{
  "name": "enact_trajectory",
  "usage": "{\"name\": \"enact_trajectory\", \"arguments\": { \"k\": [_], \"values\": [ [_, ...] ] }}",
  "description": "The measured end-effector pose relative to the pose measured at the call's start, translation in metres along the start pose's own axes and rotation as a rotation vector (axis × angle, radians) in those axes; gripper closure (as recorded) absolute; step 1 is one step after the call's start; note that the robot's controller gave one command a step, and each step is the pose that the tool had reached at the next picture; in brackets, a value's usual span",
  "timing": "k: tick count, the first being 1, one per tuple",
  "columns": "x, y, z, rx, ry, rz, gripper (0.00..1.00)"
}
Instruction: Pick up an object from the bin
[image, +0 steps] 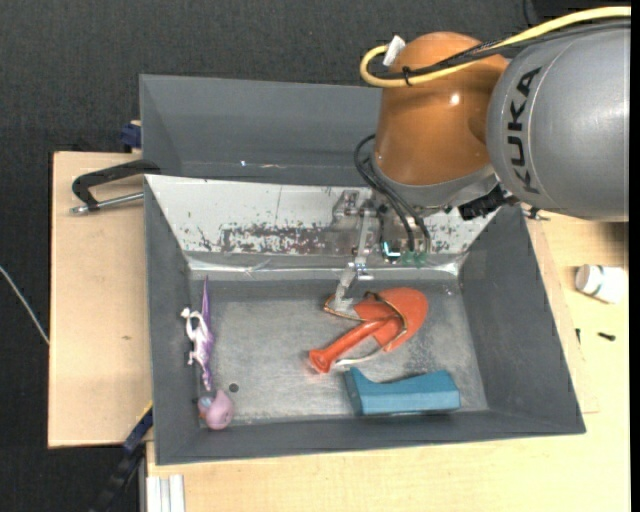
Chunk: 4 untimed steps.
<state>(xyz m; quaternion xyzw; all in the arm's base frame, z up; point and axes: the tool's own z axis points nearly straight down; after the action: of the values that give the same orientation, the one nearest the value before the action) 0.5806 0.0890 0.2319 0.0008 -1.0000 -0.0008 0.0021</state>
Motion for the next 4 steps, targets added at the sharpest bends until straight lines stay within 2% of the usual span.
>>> {"name": "enact_trajectory", "arguments": {
  "k": [1, 2, 3, 4],
  "values": [
    [-0.001, 0.0, -0.004, 0.0, -0.007, 0.001, 0.0],
    [0.005, -0.012, 0.029, 0.0, -0.012, -0.075, 0.0],
    [-0.006, -0.051, 0.086, 0.0, -0.011, -0.108, 0.0],
    [0.014, -0.066, 0.112, 0.003, 0.001, -0.226, 0.0]
  ]
}}
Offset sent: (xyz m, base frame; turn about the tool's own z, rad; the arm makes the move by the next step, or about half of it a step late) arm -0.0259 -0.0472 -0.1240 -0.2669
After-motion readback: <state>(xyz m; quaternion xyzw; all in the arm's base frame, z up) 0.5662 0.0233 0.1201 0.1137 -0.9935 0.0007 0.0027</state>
